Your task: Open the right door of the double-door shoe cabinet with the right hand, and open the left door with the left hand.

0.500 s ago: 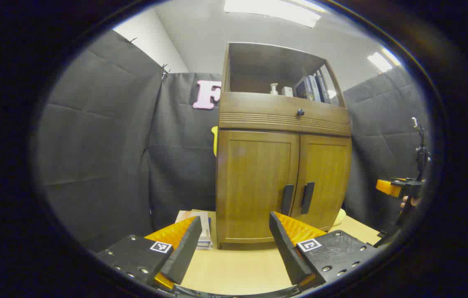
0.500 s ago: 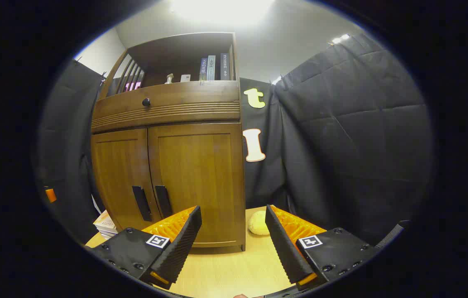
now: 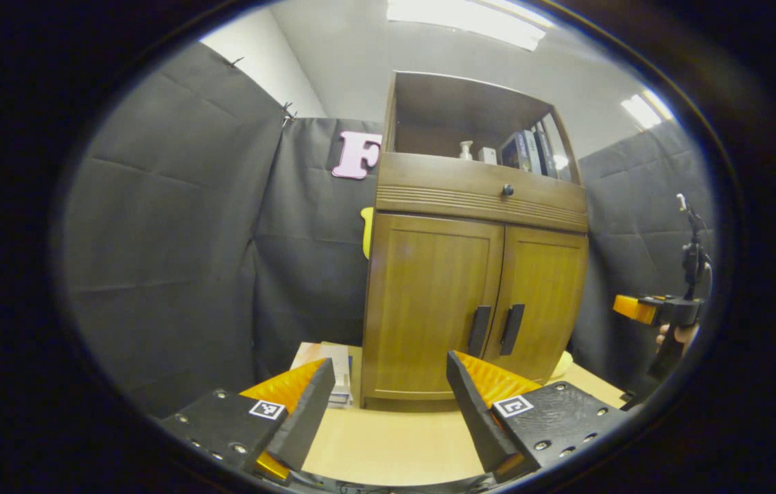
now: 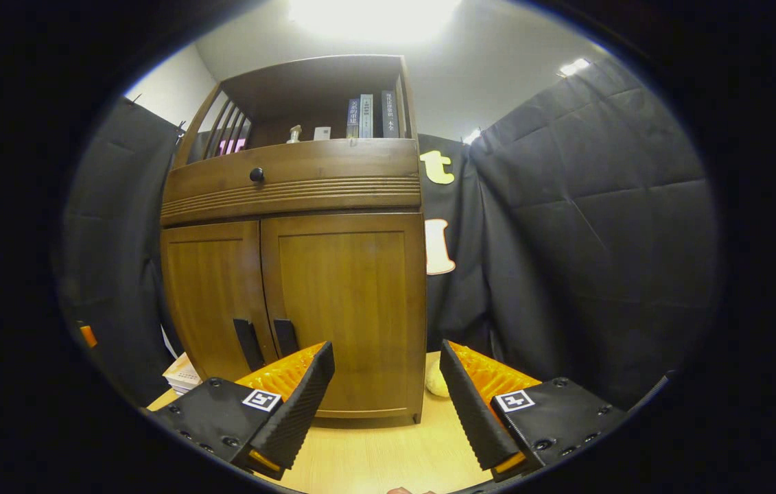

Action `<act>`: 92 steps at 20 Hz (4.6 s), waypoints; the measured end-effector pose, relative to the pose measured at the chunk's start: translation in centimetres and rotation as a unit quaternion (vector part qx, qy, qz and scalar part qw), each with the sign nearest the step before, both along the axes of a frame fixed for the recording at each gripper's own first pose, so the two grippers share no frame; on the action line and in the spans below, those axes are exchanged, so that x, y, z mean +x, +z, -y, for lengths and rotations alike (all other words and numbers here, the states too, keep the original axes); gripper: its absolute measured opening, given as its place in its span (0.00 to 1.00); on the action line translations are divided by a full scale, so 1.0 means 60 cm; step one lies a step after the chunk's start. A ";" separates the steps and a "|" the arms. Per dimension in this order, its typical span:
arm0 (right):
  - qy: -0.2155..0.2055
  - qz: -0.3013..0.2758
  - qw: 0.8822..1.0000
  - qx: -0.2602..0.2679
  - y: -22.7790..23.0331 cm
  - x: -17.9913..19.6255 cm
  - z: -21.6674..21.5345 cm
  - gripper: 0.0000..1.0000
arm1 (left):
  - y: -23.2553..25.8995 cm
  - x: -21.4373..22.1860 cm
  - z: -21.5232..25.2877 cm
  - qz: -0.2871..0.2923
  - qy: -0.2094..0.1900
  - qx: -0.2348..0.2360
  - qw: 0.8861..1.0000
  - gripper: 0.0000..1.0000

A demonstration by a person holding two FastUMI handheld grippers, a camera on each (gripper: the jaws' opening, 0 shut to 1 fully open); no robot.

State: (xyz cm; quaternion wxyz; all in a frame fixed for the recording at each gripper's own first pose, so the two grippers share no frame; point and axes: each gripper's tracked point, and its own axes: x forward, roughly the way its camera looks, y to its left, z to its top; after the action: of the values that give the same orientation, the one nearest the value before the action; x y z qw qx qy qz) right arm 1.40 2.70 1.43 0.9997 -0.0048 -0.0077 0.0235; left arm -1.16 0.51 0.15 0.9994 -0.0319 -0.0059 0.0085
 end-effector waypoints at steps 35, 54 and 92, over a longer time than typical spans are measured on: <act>0.114 -0.082 0.990 -0.023 -0.107 0.276 -0.269 0.92 | -0.066 -0.009 -0.018 -0.067 0.172 -0.005 0.983 0.96; 0.128 -0.120 0.984 -0.023 -0.135 0.300 -0.287 0.26 | -0.074 0.008 0.040 -0.083 0.143 0.005 0.986 0.96; 0.278 -0.099 0.955 -0.026 -0.114 0.122 -0.168 0.22 | -0.023 0.084 0.094 -0.055 0.059 0.017 0.997 0.96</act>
State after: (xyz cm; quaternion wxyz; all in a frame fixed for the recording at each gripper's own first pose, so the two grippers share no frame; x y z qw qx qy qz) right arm 8.72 12.81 -5.43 0.9488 -0.0257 0.0912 0.3013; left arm 3.91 -5.13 -1.25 0.9964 -0.0144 0.0467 0.0691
